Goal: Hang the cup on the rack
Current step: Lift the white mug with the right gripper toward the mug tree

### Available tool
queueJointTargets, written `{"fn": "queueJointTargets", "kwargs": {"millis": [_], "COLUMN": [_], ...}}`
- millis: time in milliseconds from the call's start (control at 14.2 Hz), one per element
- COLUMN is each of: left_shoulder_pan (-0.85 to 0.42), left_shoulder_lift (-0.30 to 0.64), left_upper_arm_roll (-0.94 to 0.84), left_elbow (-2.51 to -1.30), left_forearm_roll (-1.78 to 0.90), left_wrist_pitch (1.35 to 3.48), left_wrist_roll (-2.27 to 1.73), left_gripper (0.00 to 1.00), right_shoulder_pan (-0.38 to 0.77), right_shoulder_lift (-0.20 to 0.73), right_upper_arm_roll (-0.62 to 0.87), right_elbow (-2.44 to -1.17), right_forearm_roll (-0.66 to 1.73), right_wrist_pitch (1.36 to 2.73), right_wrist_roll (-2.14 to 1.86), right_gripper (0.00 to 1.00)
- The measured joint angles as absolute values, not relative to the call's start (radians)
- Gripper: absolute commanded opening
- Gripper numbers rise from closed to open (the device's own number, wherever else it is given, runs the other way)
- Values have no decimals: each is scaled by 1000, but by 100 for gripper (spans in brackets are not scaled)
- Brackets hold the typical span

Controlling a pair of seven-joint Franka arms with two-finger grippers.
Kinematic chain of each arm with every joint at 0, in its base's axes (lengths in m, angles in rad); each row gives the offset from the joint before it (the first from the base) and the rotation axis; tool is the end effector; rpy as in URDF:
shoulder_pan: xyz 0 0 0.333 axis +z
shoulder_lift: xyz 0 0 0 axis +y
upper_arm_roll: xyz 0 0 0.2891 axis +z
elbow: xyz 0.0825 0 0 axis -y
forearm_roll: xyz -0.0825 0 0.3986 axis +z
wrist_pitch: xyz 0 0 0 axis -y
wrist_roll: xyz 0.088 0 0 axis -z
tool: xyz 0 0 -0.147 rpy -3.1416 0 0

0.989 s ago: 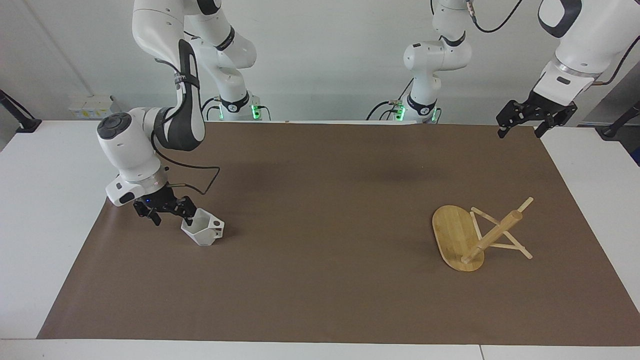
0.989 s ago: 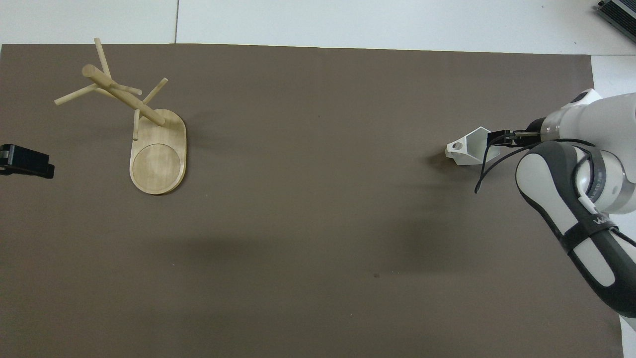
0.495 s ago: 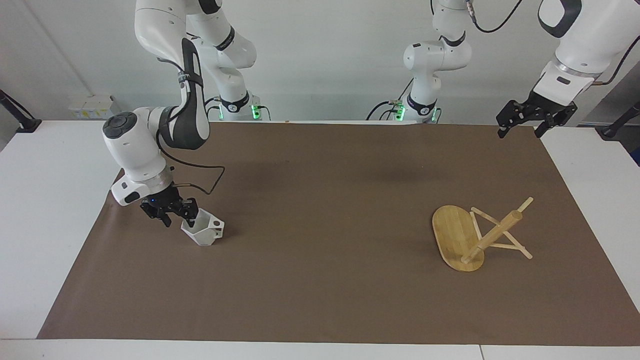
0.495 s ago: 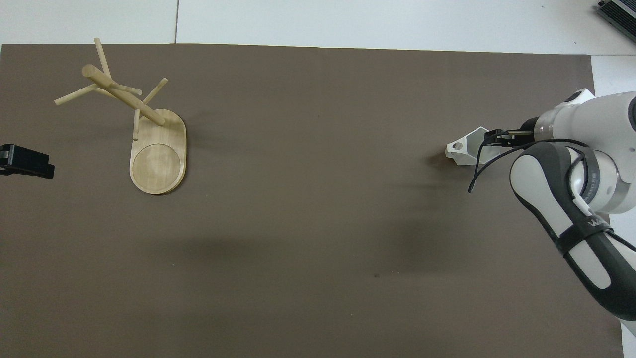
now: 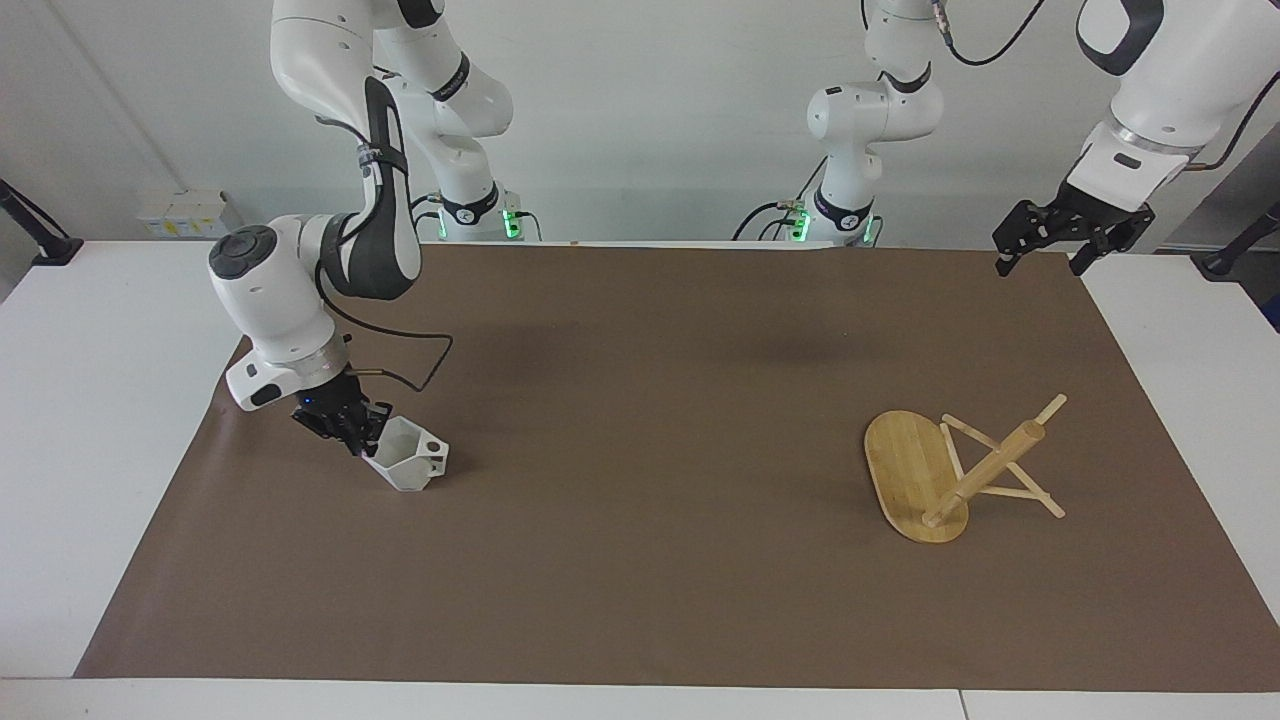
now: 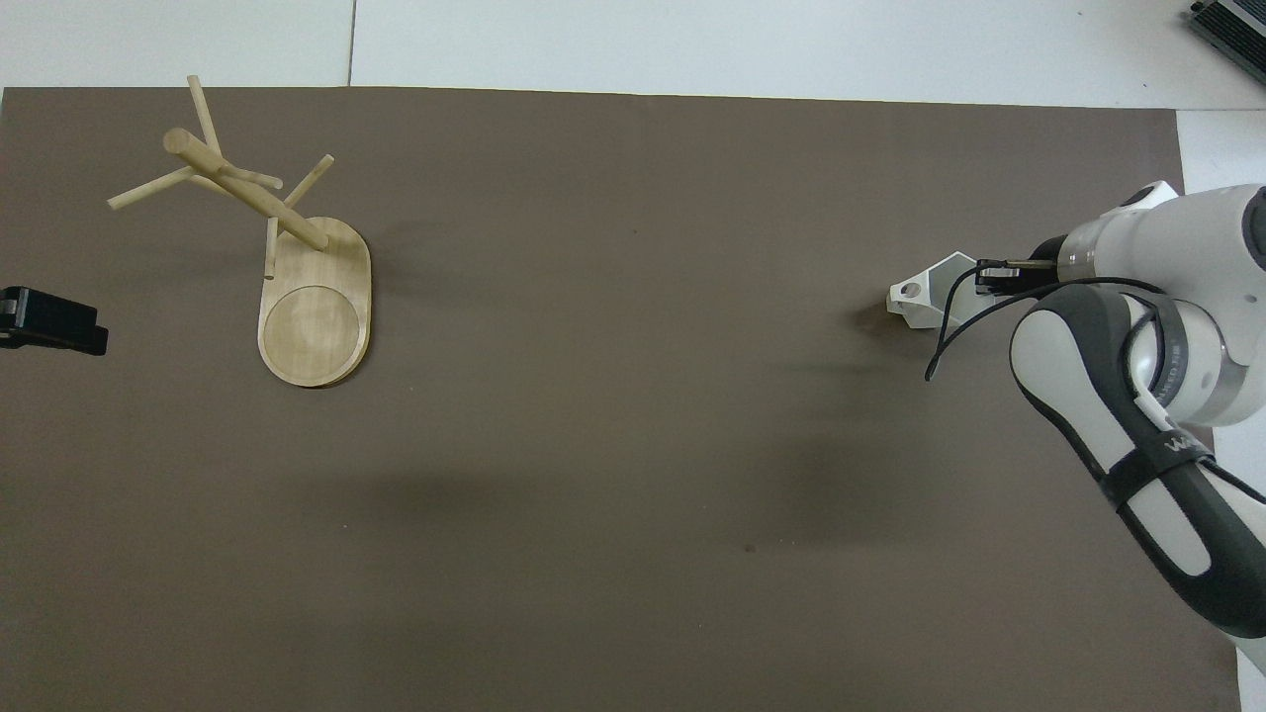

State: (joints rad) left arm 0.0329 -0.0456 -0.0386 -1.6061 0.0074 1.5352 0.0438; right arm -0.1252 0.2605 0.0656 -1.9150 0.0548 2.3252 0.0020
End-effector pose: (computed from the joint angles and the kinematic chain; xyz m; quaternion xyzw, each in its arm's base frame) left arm 0.5512 -0.0024 0.5630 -0.9996 0.0246 0.0128 0.0043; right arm 0.6370 -0.0363 0.3006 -0.9955 0.0496 -0.0757 0.0275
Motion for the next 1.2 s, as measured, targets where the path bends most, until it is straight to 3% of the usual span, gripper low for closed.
{"fn": "queueJointTargets", "kwargs": {"millis": [353,777,1201], "left_shoulder_pan": [33,33,34], "left_shoulder_lift": [-46,-46,-46], "left_upper_arm_roll": [-39,-39,-35], "left_elbow": [-1606,-1606,-1606], "left_forearm_roll": [7,7,7], "left_wrist_pitch": [1535,1535,1534], "left_wrist_roll": [44,44,42], "left_gripper": [100,100,100], "right_shoulder_pan": [-121,-117,-109], "right_shoulder_lift": [255,205,181], "right_upper_arm_roll": [75,140,300], "right_elbow": [-1888,-1647,-1597], "right_forearm_roll": [55,309,455], "right_wrist_pitch": [2237,1948,1931], "right_wrist_roll": [7,5,-73], "right_gripper": [0,0,0]}}
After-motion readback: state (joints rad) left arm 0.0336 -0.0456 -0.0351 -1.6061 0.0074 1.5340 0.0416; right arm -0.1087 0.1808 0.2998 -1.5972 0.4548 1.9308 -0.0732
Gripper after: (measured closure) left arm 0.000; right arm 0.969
